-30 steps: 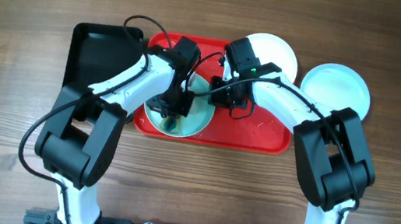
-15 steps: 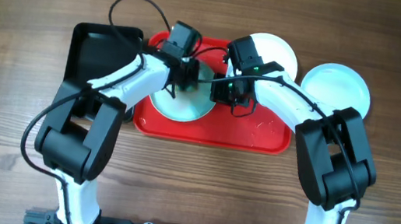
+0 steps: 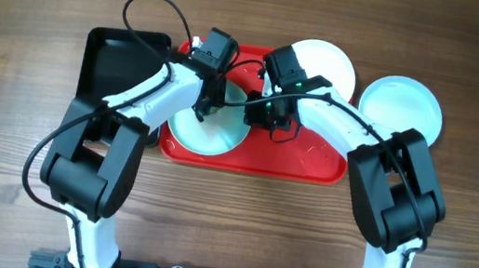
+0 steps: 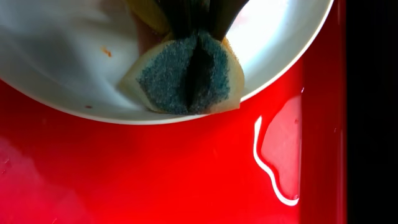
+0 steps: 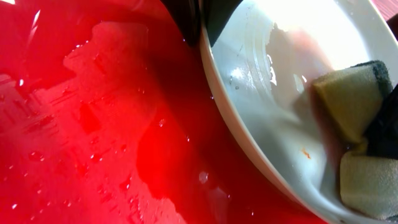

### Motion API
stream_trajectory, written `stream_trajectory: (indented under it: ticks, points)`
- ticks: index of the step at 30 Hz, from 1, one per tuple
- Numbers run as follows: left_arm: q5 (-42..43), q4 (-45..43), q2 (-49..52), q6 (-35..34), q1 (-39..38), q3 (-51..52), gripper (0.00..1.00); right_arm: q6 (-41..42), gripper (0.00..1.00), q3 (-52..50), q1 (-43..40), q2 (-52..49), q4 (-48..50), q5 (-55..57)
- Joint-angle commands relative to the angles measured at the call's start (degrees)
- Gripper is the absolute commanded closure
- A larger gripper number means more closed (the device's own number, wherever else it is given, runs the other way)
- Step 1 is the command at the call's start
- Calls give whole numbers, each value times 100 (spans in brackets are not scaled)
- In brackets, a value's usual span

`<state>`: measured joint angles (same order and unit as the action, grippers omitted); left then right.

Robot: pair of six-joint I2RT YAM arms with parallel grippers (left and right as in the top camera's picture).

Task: Clean dirty plates on tray and stack at the side
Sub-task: 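Scrub the light-blue plate with the sponge while right gripper holds rim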

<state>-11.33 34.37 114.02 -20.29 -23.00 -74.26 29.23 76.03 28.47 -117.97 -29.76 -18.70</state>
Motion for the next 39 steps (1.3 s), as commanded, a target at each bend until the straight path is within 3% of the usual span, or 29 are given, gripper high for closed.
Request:
stream_trajectory:
  ticks: [1, 4, 11, 15, 21, 31, 35, 39]
  points:
    - [1091, 177, 190, 483, 107, 149, 96, -61, 96, -4, -37, -173, -92, 61]
    - [2085, -28, 190, 660, 107, 149, 96, -63, 96, -2, -37, -173, -94, 59]
    - [2905, -820, 190, 713, 181, 149, 96, -63, 96, -2, -37, -173, -96, 57]
    - [3733, -1036, 192, 1480, 197, 149, 96, -59, 96, -4, -37, -173, -94, 59]
    - [3941, -852, 192, 2133, 186, 149, 96, -55, 96, -4, -37, -175, -90, 61]
    - [3952, -953, 192, 2162, 184, 149, 96, -61, 96, -2, -37, -173, -76, 61]
    - [4780, -846, 192, 2761, 179, 149, 96, -61, 96, -4, -37, -173, -76, 61]
    - [4833, -850, 192, 2761, 181, 149, 96, -59, 96, -4, -37, -173, -76, 61]
